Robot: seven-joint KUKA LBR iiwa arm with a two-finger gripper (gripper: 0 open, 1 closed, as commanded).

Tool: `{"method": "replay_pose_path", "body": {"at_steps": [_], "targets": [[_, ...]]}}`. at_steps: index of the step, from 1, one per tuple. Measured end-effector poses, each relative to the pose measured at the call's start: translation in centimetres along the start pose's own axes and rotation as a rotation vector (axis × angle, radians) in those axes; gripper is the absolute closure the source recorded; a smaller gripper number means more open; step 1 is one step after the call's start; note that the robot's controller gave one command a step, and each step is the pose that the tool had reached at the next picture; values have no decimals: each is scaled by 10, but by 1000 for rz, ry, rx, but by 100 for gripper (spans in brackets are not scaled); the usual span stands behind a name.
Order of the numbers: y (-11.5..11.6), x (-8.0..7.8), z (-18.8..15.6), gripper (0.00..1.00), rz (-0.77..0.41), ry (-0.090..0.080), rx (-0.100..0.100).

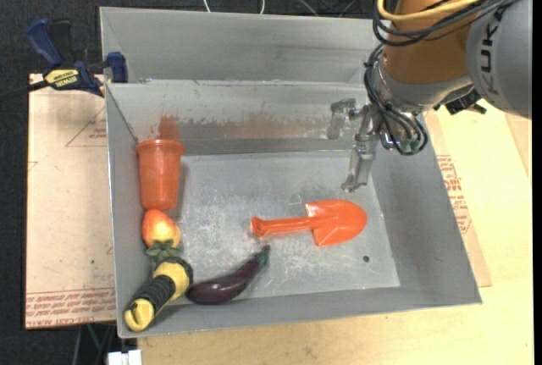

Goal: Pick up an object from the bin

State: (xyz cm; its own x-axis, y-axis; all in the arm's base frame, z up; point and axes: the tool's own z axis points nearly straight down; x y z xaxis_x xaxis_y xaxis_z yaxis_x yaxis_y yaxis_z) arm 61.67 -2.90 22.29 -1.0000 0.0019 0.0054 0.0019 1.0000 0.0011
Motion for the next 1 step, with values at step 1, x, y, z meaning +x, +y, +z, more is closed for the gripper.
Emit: {"method": "replay_pose_path", "body": {"at_steps": [1], "targets": [[0,-1,-4,0,-1,-9,1]]}}
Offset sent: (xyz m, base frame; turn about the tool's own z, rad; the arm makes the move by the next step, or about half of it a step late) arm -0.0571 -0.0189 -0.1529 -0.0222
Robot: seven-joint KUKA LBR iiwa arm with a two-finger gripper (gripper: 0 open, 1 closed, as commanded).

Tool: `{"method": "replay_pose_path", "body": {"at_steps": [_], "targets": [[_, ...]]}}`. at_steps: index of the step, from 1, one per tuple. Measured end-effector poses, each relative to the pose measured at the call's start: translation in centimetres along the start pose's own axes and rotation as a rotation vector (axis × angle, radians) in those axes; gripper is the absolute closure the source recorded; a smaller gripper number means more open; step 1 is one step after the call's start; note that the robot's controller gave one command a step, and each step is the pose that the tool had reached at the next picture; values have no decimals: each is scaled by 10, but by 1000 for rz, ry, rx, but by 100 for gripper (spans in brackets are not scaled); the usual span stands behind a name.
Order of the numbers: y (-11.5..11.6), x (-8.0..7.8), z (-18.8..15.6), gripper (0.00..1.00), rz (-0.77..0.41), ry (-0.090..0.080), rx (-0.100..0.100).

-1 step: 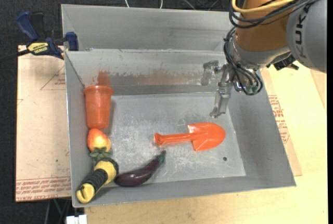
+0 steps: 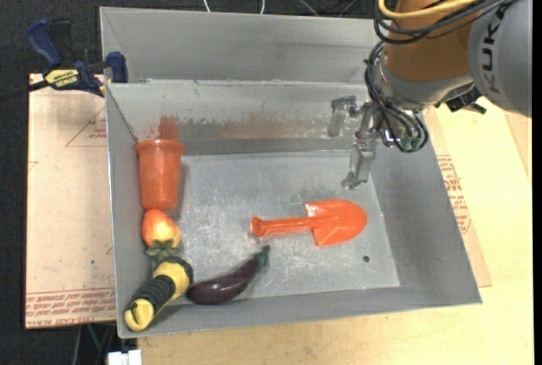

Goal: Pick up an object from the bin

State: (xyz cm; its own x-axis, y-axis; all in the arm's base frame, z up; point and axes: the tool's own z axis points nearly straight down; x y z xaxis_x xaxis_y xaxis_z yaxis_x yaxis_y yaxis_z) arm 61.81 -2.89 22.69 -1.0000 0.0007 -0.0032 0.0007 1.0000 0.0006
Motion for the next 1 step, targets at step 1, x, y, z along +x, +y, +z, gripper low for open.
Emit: {"method": "replay_pose_path", "body": {"at_steps": [1], "targets": [[-16,51,137,0,-16,-2,-1]]}}
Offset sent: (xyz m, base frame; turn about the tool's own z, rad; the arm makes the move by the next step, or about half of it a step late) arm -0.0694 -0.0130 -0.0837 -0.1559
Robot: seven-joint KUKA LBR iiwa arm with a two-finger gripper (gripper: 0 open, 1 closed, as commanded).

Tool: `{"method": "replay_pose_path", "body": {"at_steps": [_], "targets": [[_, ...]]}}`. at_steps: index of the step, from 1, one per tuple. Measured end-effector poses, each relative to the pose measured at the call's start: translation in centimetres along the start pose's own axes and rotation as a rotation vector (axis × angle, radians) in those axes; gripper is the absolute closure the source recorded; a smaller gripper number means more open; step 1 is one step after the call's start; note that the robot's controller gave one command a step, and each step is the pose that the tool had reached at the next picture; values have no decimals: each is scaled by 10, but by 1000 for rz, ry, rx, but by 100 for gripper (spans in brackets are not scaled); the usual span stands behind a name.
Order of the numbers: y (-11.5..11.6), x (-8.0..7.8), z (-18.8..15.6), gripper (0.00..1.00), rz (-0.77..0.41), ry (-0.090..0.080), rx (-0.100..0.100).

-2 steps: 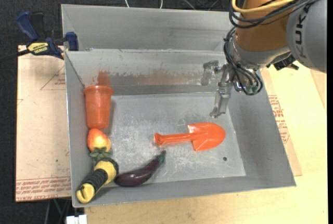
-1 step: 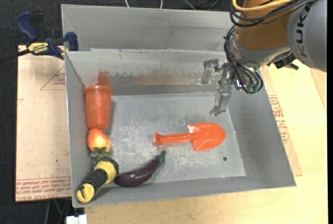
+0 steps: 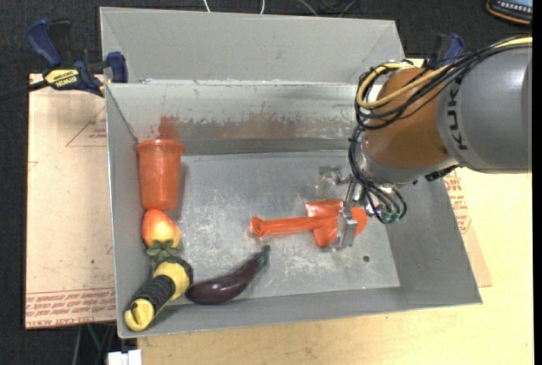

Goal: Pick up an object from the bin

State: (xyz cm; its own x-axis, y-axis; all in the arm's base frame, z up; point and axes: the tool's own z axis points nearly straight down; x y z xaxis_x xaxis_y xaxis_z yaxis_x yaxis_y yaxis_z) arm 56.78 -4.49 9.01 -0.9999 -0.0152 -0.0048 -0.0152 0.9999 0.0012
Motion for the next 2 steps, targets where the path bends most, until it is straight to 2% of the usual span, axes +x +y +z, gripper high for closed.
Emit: {"method": "replay_pose_path", "body": {"at_steps": [1,2], "targets": [[4,17,-45,0,-130,-8,1],[8,21,-18,0,-225,0,0]]}}
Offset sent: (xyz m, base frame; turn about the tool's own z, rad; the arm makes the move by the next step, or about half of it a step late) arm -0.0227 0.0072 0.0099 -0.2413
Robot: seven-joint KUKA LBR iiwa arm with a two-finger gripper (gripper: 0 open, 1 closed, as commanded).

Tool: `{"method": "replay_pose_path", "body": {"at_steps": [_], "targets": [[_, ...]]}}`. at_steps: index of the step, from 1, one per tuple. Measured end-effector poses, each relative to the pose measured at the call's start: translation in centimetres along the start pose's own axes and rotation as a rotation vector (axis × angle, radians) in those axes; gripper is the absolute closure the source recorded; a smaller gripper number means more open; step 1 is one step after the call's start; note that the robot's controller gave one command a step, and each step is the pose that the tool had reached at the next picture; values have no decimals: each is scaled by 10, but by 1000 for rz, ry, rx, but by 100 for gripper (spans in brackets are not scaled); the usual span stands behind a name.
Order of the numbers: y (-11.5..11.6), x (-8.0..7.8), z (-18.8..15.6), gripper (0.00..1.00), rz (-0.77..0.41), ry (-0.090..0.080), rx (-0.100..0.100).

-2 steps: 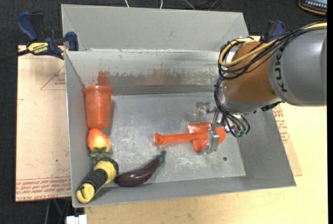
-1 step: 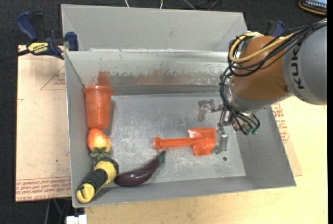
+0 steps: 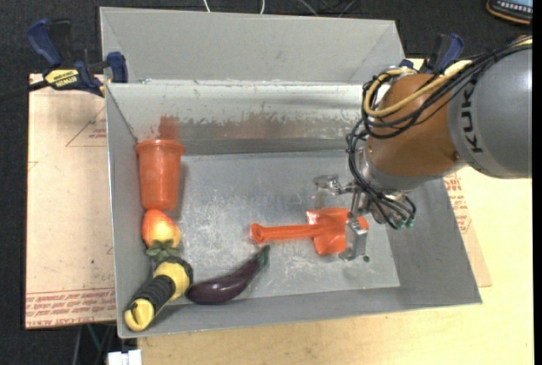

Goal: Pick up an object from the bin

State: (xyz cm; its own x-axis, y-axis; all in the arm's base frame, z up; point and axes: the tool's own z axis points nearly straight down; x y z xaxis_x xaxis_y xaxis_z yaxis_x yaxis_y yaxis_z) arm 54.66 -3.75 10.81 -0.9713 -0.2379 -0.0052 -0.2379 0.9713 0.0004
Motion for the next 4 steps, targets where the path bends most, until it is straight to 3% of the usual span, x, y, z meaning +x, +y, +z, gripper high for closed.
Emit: {"method": "replay_pose_path", "body": {"at_steps": [1,2,4], "targets": [[19,-8,38,0,15,-13,2],[38,-12,37,100,-99,-10,3],[39,-11,16,100,-98,-5,1]]}}
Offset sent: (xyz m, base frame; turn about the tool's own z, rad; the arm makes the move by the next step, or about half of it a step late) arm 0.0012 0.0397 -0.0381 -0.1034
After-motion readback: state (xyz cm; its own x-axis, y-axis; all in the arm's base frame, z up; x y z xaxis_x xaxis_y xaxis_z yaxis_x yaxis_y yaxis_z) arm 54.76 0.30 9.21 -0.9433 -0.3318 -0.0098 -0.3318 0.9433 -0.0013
